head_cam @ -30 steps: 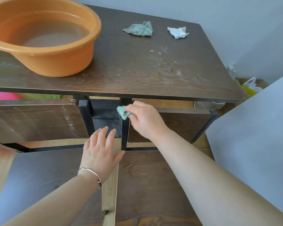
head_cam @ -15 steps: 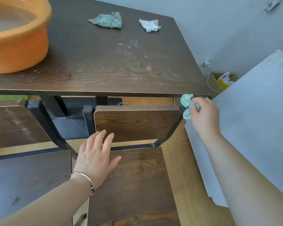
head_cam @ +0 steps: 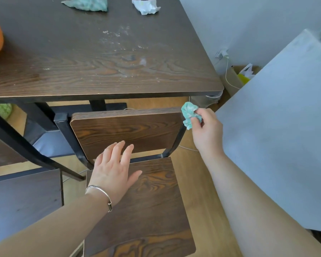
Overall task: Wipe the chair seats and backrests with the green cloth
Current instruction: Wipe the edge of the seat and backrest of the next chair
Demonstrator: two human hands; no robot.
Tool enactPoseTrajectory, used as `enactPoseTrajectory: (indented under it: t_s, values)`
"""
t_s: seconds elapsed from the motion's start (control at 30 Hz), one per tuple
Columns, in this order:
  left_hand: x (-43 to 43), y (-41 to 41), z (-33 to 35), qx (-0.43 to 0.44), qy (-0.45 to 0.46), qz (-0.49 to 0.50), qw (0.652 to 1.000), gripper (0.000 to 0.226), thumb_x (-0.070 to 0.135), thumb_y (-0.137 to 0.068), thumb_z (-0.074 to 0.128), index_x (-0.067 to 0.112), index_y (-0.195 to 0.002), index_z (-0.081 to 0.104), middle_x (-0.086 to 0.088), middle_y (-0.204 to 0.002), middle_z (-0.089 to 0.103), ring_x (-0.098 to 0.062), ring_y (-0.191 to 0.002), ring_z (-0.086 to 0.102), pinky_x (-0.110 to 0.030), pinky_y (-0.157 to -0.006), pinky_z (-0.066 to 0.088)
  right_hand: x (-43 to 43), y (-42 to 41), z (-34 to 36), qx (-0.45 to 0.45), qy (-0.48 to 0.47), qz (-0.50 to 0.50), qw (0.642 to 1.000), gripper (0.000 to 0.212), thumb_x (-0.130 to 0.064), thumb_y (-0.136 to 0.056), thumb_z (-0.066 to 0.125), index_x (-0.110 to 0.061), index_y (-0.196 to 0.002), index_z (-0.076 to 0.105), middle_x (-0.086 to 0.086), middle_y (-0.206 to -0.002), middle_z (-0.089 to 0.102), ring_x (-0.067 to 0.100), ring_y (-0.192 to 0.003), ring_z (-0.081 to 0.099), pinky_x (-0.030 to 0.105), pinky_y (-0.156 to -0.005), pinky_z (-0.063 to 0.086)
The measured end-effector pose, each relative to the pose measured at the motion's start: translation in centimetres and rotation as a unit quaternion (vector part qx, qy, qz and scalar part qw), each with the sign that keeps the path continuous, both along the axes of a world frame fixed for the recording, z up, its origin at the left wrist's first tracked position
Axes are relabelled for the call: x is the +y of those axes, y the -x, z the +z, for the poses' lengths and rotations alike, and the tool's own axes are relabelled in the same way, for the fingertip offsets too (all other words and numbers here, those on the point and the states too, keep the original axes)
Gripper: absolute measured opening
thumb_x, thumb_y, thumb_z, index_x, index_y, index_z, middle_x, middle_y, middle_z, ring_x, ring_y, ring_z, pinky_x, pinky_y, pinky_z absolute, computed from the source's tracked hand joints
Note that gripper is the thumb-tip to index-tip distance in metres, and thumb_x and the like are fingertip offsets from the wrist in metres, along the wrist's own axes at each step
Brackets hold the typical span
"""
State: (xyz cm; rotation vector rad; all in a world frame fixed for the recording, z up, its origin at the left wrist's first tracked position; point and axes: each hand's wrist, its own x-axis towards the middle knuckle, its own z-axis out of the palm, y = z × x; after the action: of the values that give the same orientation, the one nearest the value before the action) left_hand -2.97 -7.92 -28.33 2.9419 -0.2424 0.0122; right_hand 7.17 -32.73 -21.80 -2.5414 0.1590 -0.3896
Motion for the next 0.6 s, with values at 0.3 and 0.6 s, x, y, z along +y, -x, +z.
enactPoseTrajectory:
  t_s: [0.3, 0.6]
  values:
    - [-1.9, -0.4, -1.8, 0.003, -0.017, -0.007, 1.0, 0.075, 0.062, -0.08, 0.058, 0.015, -0.137, 0.048, -0.011, -0.138, 0.05, -0.034, -0.126, 0.047, -0.049, -0.093, 0.048, 1.2, 4.6, -6.0, -0.045, -0.057, -0.042, 0.996, 0.02, -0.018, -0.094, 0.061, -0.009, -0.112, 0.061, 0.004, -0.109, 0.06, 0.012, -0.099, 0.06, 0.005, -0.068, 0.044]
    - [-0.3, 1.5, -6.5, 0.054, -0.027, 0.024, 0.998, 0.078, 0.061, -0.078, 0.061, 0.014, -0.138, 0.046, -0.011, -0.134, 0.05, -0.035, -0.117, 0.049, -0.049, -0.09, 0.047, 3.0, 2.7, -10.5, -0.125, 0.029, 0.098, 0.987, 0.022, -0.014, -0.089, 0.068, -0.004, -0.109, 0.066, 0.011, -0.107, 0.066, 0.019, -0.098, 0.064, 0.021, -0.074, 0.055]
